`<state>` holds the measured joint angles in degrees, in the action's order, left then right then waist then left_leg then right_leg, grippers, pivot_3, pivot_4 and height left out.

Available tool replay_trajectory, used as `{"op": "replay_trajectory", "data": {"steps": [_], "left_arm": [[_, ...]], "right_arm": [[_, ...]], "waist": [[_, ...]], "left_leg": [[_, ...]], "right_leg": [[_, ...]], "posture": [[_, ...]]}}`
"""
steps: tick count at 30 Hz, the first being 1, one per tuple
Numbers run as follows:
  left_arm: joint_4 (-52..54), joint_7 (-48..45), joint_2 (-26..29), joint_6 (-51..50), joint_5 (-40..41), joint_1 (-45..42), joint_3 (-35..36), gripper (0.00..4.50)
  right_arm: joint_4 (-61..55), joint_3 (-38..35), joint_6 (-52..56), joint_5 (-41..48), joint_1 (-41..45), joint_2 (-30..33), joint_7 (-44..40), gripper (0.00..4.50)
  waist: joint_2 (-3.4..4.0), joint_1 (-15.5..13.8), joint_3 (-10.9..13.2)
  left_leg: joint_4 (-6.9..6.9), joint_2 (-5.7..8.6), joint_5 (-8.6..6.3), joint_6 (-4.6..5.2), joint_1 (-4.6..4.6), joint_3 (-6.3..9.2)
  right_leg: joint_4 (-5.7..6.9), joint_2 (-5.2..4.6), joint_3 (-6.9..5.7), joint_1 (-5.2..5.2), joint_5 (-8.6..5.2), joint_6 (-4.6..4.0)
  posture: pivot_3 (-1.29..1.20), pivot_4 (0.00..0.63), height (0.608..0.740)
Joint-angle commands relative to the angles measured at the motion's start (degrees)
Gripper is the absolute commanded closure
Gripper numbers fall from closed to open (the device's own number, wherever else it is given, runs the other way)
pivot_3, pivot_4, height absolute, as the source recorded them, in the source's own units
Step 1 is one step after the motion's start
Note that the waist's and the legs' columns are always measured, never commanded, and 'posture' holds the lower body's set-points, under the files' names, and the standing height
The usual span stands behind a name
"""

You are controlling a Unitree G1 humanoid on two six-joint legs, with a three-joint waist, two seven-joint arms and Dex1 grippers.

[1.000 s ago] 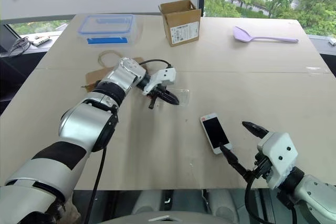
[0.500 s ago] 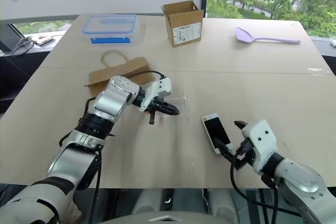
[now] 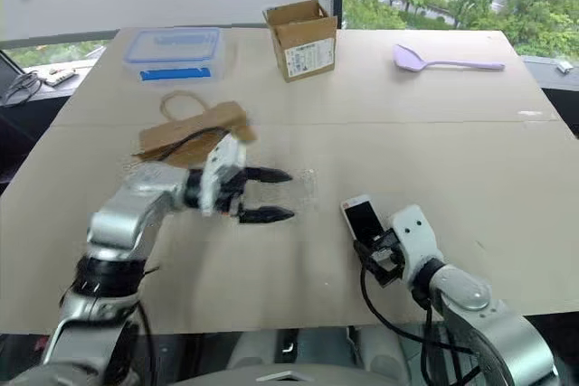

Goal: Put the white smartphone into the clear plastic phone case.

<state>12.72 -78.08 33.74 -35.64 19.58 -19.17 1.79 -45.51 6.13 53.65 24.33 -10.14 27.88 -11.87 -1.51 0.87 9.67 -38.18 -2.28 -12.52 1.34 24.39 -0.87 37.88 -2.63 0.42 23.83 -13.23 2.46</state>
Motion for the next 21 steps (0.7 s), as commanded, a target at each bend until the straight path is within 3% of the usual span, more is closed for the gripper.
{"op": "replay_trajectory", "data": {"steps": [1,8,13,18,21], "left_arm": [[4.34,-5.47,4.61,2.25,8.33,3.61,5.89,0.41],[3.97,-8.55,10.33,5.32,14.10,6.18,8.24,0.41],[3.02,-4.03,10.04,7.68,13.12,8.35,8.85,0.36],[5.39,2.74,7.92,7.76,14.23,11.64,9.43,0.36],[6.16,4.38,7.91,9.16,13.97,15.07,10.19,0.36]], "right_arm": [[1.55,0.90,3.80,1.08,0.83,-1.30,-0.06,0.00],[7.04,4.96,5.98,-1.70,2.57,1.46,-2.48,0.00],[8.37,6.70,2.25,-5.27,1.99,7.01,-5.57,1.50],[8.77,2.29,-4.71,-4.71,4.75,12.45,-12.94,1.56],[8.95,-2.23,-9.07,0.00,9.60,14.93,-21.28,1.56]], "waist": [[-0.06,-0.10,-0.02],[-0.30,-0.02,-0.23],[-0.57,-0.10,-0.60],[-0.68,-0.47,-0.67],[-0.56,-0.60,-0.54]], "left_leg": [[0.00,-0.01,0.00,0.00,0.00,0.04],[0.01,-0.11,-0.16,-0.27,-0.53,-0.09],[0.08,-0.12,-0.17,-0.28,-0.54,-0.22],[0.62,0.06,-0.04,-0.06,-0.57,-0.37],[0.82,0.08,-0.04,-0.05,-0.49,-0.39]], "right_leg": [[0.00,0.00,-0.07,-0.04,0.00,0.00],[-0.10,-0.51,0.00,-0.30,-0.14,0.20],[-0.18,-0.65,0.07,-0.29,-0.14,0.20],[-0.40,-0.73,-0.05,-0.18,-0.12,0.17],[-0.61,-0.52,-0.04,-0.17,-0.05,0.09]], "posture": [[0.00,0.150,0.740],[0.00,0.150,0.740],[0.00,0.150,0.740],[0.00,0.150,0.740],[0.00,0.150,0.740]]}}
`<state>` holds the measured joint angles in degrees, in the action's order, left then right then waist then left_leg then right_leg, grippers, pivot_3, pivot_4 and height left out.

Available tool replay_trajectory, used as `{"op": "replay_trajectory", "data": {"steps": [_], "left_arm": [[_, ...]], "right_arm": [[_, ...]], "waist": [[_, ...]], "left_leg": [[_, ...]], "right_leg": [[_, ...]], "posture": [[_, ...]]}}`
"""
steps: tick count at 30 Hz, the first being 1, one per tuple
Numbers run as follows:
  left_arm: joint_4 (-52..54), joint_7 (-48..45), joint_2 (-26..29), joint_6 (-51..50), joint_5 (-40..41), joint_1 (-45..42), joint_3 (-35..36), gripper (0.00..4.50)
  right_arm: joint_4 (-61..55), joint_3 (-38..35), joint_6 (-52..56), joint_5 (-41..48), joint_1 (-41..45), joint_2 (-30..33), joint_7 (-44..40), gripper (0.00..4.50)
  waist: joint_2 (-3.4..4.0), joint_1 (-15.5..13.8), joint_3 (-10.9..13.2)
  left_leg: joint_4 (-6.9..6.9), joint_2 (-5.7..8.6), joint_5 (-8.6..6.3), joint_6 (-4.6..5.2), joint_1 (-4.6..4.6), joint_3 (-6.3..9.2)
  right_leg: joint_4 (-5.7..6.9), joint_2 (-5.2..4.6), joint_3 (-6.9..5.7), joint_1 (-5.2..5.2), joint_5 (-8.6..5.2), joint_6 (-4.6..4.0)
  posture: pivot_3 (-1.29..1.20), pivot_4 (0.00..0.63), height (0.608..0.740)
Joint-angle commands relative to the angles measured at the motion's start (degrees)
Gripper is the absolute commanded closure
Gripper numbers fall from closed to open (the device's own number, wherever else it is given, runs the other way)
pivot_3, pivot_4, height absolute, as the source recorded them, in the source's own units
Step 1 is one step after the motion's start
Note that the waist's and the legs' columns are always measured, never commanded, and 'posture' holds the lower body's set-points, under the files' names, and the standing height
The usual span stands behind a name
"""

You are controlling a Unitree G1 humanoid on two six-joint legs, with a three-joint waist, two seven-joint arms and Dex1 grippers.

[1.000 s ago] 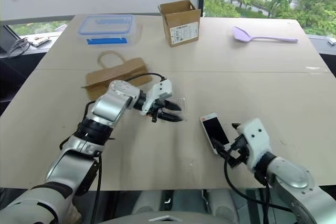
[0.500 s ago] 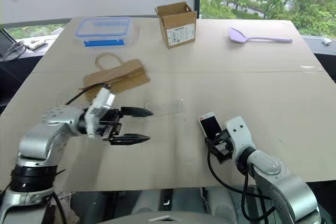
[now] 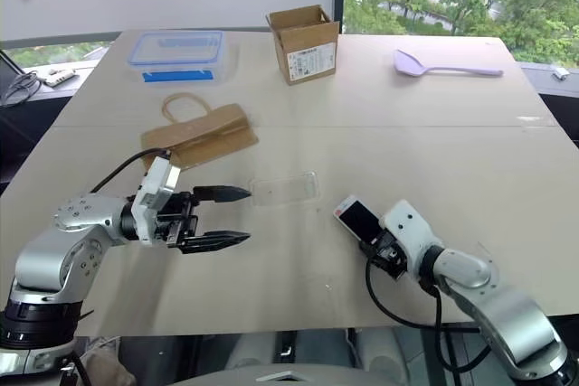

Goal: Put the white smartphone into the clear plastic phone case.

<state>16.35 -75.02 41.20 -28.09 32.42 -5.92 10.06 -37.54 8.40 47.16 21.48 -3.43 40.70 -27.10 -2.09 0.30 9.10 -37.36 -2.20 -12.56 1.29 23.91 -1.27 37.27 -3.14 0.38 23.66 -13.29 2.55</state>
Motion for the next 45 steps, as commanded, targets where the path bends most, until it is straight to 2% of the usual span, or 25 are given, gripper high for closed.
{"op": "replay_trajectory", "data": {"steps": [1,4,6,11,14,19,26,37,45], "left_arm": [[2.78,1.29,0.86,2.34,0.70,3.69,2.16,0.36],[3.17,2.35,1.13,3.07,0.84,7.28,3.08,0.36],[2.80,3.31,0.93,4.26,0.25,8.39,3.15,0.36],[2.34,6.70,0.41,8.08,-2.59,10.24,2.65,0.36],[2.67,9.18,-0.50,9.52,-2.76,12.21,3.93,0.36],[4.03,11.99,-1.80,11.87,-2.51,17.80,6.61,0.36],[6.48,14.35,-1.92,12.55,-2.09,21.16,7.16,0.36],[6.55,15.64,-1.70,12.08,-1.34,20.12,6.39,0.36],[5.65,15.49,-1.56,12.55,-1.47,19.67,6.53,0.36]], "right_arm": [[1.84,-5.25,-3.37,4.71,6.69,3.70,-10.23,1.56],[7.79,-2.28,-6.92,5.18,19.01,7.41,-21.22,1.56],[14.56,2.35,-9.94,2.24,27.77,6.75,-26.00,1.56],[33.36,14.81,-20.28,-7.68,45.20,-0.56,-35.84,1.56],[44.05,20.81,-28.10,-13.45,51.14,-6.28,-39.98,1.56],[56.41,25.41,-34.78,-19.37,55.58,-14.82,-42.27,1.56],[64.84,25.91,-37.90,-24.69,57.78,-20.03,-43.32,1.56],[70.02,20.88,-35.26,-24.32,62.78,-23.56,-44.66,1.56],[73.91,22.51,-40.63,-28.64,63.33,-24.69,-44.21,1.56]], "waist": [[0.12,0.33,0.14],[0.43,0.94,0.48],[0.48,0.69,0.56],[0.51,0.37,0.60],[0.56,0.55,0.66],[0.60,0.57,0.69],[0.67,0.62,0.73],[0.73,0.80,0.75],[0.74,0.84,0.75]], "left_leg": [[0.02,0.00,0.00,0.00,0.01,0.00],[0.04,-0.02,0.00,0.01,-0.04,-0.18],[0.05,-0.07,0.00,0.01,-0.10,-0.10],[0.20,-0.07,0.00,0.01,0.00,-0.01],[0.21,-0.04,0.01,0.00,0.06,-0.09],[0.24,-0.07,-0.02,-0.03,0.08,-0.15],[0.18,-0.10,-0.01,-0.05,-0.15,-0.11],[0.15,-0.10,-0.01,-0.06,-0.17,-0.10],[0.21,-0.07,-0.01,-0.07,-0.10,-0.14]], "right_leg": [[-0.03,0.01,0.00,0.01,0.01,-0.02],[-0.05,0.12,0.20,0.06,0.00,0.06],[-0.02,0.22,0.15,0.06,-0.05,0.14],[0.00,0.38,-0.01,0.14,0.07,-0.15],[-0.01,0.37,0.12,0.22,0.09,-0.14],[-0.05,0.34,0.15,0.25,0.16,-0.01],[0.24,0.26,0.14,0.16,0.09,-0.16],[0.49,0.30,0.16,0.26,0.09,-0.20],[0.42,0.29,0.17,0.33,0.09,-0.19]], "posture": [[0.00,0.150,0.740],[0.00,0.150,0.740],[0.00,0.150,0.740],[0.00,0.150,0.740],[0.00,0.150,0.740],[0.00,0.150,0.740],[0.00,0.150,0.740],[0.00,0.150,0.740],[0.00,0.150,0.740]]}}
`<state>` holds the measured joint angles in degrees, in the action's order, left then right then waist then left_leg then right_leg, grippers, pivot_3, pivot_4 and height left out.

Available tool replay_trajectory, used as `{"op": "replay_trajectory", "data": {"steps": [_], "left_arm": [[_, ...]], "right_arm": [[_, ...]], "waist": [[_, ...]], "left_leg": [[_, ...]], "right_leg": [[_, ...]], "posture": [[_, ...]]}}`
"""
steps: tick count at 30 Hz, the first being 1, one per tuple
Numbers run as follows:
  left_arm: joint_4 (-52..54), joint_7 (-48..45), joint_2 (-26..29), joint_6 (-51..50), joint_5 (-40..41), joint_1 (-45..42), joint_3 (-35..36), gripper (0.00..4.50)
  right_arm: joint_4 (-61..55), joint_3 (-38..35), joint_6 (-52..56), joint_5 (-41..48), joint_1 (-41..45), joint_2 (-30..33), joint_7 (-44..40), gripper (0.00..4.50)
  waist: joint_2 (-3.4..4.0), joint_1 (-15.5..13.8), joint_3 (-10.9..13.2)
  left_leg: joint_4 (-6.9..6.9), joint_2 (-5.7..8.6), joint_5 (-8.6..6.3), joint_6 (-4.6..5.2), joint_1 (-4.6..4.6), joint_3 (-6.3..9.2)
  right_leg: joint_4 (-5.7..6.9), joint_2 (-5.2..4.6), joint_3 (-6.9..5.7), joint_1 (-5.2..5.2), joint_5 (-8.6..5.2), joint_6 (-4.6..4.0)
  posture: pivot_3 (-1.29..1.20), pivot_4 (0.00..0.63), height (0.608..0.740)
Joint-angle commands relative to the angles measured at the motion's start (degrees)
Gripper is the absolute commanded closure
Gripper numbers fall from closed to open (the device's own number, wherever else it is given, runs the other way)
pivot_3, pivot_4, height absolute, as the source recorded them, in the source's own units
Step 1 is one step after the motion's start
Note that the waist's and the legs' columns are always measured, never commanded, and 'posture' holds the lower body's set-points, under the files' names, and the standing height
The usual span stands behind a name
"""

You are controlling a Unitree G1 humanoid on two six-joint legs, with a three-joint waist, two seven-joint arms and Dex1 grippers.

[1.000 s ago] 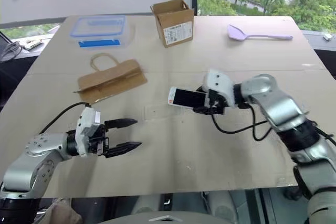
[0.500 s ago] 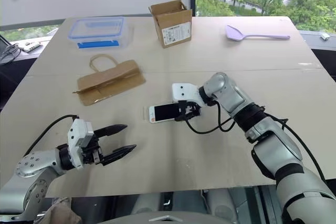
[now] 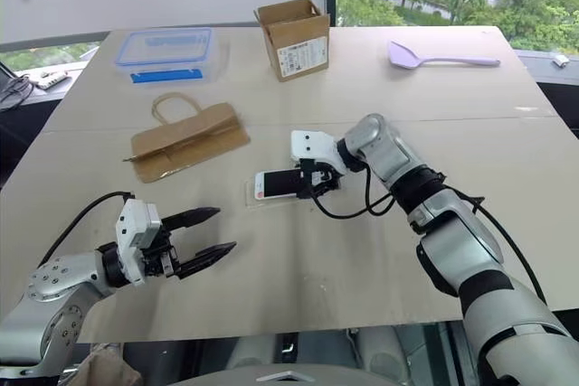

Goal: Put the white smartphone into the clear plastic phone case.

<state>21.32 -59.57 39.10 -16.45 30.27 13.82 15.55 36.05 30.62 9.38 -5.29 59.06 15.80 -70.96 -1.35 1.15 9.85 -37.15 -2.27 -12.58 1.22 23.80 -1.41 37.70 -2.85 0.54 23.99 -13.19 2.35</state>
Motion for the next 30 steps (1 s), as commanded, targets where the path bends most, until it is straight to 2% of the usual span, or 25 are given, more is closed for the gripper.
{"op": "replay_trajectory", "data": {"steps": [1,15,18,19,22,26,27,28,30], "left_arm": [[0.64,0.11,0.51,1.00,0.62,-0.06,1.11,0.36],[0.74,0.89,0.01,2.75,0.29,1.81,0.92,0.36],[0.21,0.68,0.20,3.01,0.24,1.52,0.61,0.36],[0.02,0.59,0.27,3.06,0.22,1.39,0.54,0.36],[-0.78,0.19,0.58,3.16,0.22,0.78,0.44,0.36],[-2.42,-0.23,0.89,3.39,0.17,-0.18,0.59,0.36],[-2.74,-0.25,0.97,3.38,0.18,-0.37,0.69,0.36],[-3.03,-0.28,1.06,3.34,0.18,-0.63,0.77,0.36],[-3.58,-0.30,1.21,3.26,0.23,-1.18,0.95,0.36]], "right_arm": [[0.50,0.53,-3.50,-2.25,0.60,0.19,-0.60,1.56],[-0.88,0.75,-5.99,-4.75,-1.04,1.04,-3.13,1.57],[-2.36,-0.41,-3.89,-3.37,-1.04,1.25,-4.63,0.06],[-3.03,-0.84,-3.68,-3.05,-1.12,1.37,-4.79,0.02],[-7.02,-2.40,-2.85,-1.71,-1.87,2.67,-5.37,0.02],[-14.61,-6.84,4.09,4.10,-2.57,3.53,-6.47,0.02],[-15.65,-7.83,5.61,5.16,-2.53,3.26,-6.01,0.51],[-16.70,-8.74,7.15,6.17,-2.62,2.88,-5.37,0.77],[-17.74,-9.90,9.02,7.29,-2.78,1.87,-3.82,1.56]], "waist": [[0.00,0.00,0.00],[0.00,-0.13,0.00],[0.00,-0.20,0.00],[0.01,-0.23,0.01],[0.09,-0.17,0.06],[0.11,-0.18,0.08],[0.11,-0.11,0.09],[0.11,-0.10,0.09],[0.11,-0.11,0.09]], "left_leg": [[0.00,0.00,0.00,0.00,0.00,0.00],[0.00,-0.01,0.00,0.00,-0.02,0.01],[0.00,-0.01,0.00,0.00,-0.01,0.01],[0.00,-0.01,0.00,0.00,0.01,0.03],[0.00,-0.01,0.00,0.00,0.02,0.00],[0.02,-0.01,0.00,0.00,0.03,0.02],[0.02,-0.01,0.00,0.00,0.03,0.01],[0.02,-0.01,0.00,0.00,0.03,0.01],[0.02,-0.02,0.00,0.00,0.03,0.01]], "right_leg": [[0.00,0.00,0.00,0.00,0.00,0.00],[0.00,-0.04,0.00,-0.01,-0.01,0.00],[0.00,-0.05,-0.01,-0.01,-0.01,0.00],[-0.01,-0.05,-0.02,-0.01,-0.01,0.00],[-0.02,-0.05,0.00,0.01,-0.01,0.00],[-0.02,-0.04,-0.02,0.03,-0.01,0.00],[-0.02,-0.04,-0.01,0.03,-0.01,0.00],[-0.01,-0.03,-0.01,0.04,-0.01,0.00],[-0.01,-0.03,-0.01,0.03,-0.01,0.00]], "posture": [[0.00,0.150,0.740],[0.00,0.150,0.740],[0.00,0.150,0.740],[0.00,0.150,0.740],[0.00,0.150,0.740],[0.00,0.150,0.740],[0.00,0.150,0.740],[0.00,0.150,0.740],[0.00,0.150,0.740]]}}
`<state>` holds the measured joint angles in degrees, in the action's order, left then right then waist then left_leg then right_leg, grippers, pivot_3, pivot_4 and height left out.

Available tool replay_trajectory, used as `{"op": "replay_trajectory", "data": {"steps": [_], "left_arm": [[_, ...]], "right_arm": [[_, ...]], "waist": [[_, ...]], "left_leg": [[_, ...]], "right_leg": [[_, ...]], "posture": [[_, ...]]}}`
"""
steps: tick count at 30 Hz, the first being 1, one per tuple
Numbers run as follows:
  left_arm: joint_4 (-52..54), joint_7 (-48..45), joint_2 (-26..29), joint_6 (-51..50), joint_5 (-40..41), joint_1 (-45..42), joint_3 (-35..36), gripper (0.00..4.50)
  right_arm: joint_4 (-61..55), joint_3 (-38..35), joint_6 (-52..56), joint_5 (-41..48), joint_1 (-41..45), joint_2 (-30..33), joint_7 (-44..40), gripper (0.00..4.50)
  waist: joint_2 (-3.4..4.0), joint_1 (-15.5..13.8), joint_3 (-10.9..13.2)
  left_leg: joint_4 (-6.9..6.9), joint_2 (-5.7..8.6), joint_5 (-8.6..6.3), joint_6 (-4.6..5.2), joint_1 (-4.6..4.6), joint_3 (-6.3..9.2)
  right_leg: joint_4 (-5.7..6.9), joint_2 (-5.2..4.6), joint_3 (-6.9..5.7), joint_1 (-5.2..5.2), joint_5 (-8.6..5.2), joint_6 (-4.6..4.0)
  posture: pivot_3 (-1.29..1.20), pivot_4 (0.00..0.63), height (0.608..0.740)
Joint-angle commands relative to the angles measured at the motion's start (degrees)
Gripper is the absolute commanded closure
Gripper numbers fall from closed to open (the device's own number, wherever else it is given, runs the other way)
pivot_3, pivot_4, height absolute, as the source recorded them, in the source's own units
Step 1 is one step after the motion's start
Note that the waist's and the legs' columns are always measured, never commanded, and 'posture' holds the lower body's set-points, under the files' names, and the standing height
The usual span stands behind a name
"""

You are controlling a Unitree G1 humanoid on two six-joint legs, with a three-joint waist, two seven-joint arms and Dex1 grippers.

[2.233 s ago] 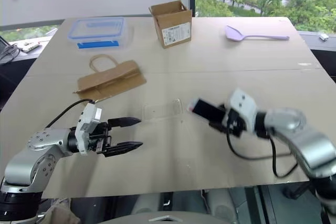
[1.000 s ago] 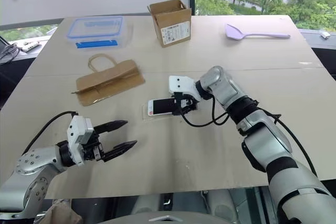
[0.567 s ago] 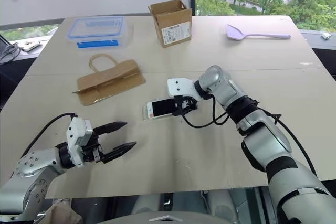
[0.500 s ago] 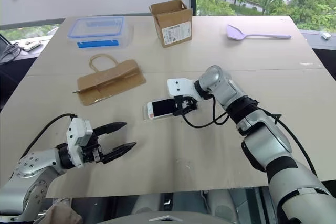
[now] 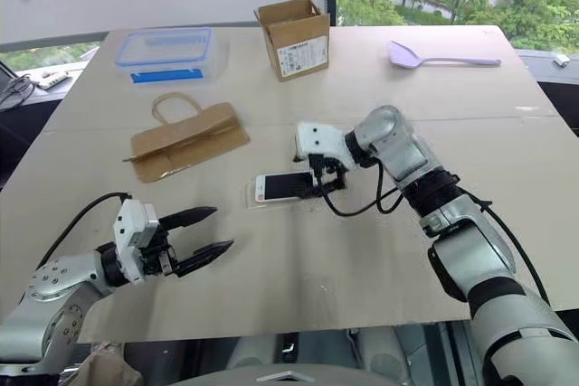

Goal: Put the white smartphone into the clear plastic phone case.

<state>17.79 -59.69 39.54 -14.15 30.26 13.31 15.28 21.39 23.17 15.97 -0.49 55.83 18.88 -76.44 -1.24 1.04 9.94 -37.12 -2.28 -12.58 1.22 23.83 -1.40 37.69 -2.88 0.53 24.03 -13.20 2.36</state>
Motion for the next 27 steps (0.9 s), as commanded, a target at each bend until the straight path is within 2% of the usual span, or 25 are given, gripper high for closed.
{"op": "replay_trajectory", "data": {"steps": [1,4,5,6,7,8,10,13,22,27], "left_arm": [[-0.33,-0.10,0.82,0.86,0.30,-1.05,1.28,0.36],[-1.17,0.57,0.65,0.27,1.28,-2.45,2.14,0.36],[-1.39,0.62,0.65,-0.01,1.77,-2.79,2.52,0.95],[-1.40,0.49,0.80,-0.90,2.71,-2.91,2.98,1.21],[-1.38,0.51,0.89,-1.31,3.10,-2.94,3.33,1.76],[-1.34,0.54,0.96,-1.59,3.35,-2.93,3.53,2.12],[-1.12,1.10,0.76,-1.82,3.26,-2.77,3.89,3.18],[-0.15,2.04,0.30,-2.13,3.11,-1.83,4.41,4.38],[1.35,3.20,0.18,-2.06,2.86,-0.36,3.86,4.38],[1.31,3.12,0.36,-1.91,2.81,-0.37,3.64,4.38]], "right_arm": [[-2.88,-2.63,2.48,2.63,0.33,-2.02,2.75,2.09],[-0.29,-2.02,1.41,2.13,-0.87,-6.46,7.31,3.25],[0.40,-1.54,0.86,1.73,-1.46,-7.57,8.34,3.85],[1.20,-1.04,0.19,1.28,-2.04,-8.59,9.29,4.28],[2.28,-0.74,-0.50,0.83,-2.46,-9.56,10.34,4.50],[3.04,-0.60,-0.96,0.58,-2.66,-10.15,11.03,4.50],[5.13,0.07,-2.55,-0.49,-3.15,-11.10,12.67,4.50],[7.71,0.26,-4.15,-1.67,-3.19,-12.60,15.72,4.50],[14.68,-0.90,-6.08,-3.09,1.10,-15.08,21.12,4.50],[19.45,2.45,-11.04,-6.24,2.22,-15.45,18.94,4.50]], "waist": [[0.00,0.01,0.00],[-0.01,0.06,-0.01],[-0.01,0.13,-0.01],[0.00,0.13,0.00],[0.00,0.12,0.00],[-0.01,0.12,0.00],[-0.01,0.03,0.00],[-0.01,0.07,0.00],[0.00,0.67,0.00],[-0.01,1.17,0.00]], "left_leg": [[0.00,0.00,0.00,0.00,0.00,0.01],[0.01,0.00,0.00,0.00,0.00,0.00],[0.01,0.00,0.00,0.00,0.00,0.00],[0.01,0.00,0.00,0.00,0.00,0.00],[0.02,0.00,0.00,0.00,0.01,-0.01],[0.03,0.00,0.00,0.00,0.02,-0.01],[0.03,0.01,0.00,0.00,0.03,-0.02],[0.02,0.02,0.00,0.00,0.04,-0.02],[0.05,0.00,0.00,-0.01,0.04,-0.01],[0.07,0.01,0.00,-0.01,0.04,-0.01]], "right_leg": [[0.00,0.00,0.00,0.00,0.00,0.00],[0.00,0.00,0.00,0.01,0.00,0.00],[0.01,0.02,0.00,0.01,0.00,0.00],[0.01,0.02,0.00,0.02,0.00,0.00],[0.01,0.02,0.01,0.02,0.00,0.00],[0.00,0.02,0.01,0.03,0.00,0.00],[-0.03,-0.01,0.01,0.03,0.00,0.00],[-0.04,-0.03,0.01,0.03,0.00,0.00],[-0.01,-0.01,0.02,0.07,0.00,0.00],[-0.02,-0.02,0.02,0.07,0.00,0.00]], "posture": [[0.00,0.150,0.740],[0.00,0.150,0.740],[0.00,0.150,0.740],[0.00,0.150,0.740],[0.00,0.150,0.740],[0.00,0.150,0.740],[0.00,0.150,0.740],[0.00,0.150,0.740],[0.00,0.150,0.740],[0.00,0.150,0.740]]}}
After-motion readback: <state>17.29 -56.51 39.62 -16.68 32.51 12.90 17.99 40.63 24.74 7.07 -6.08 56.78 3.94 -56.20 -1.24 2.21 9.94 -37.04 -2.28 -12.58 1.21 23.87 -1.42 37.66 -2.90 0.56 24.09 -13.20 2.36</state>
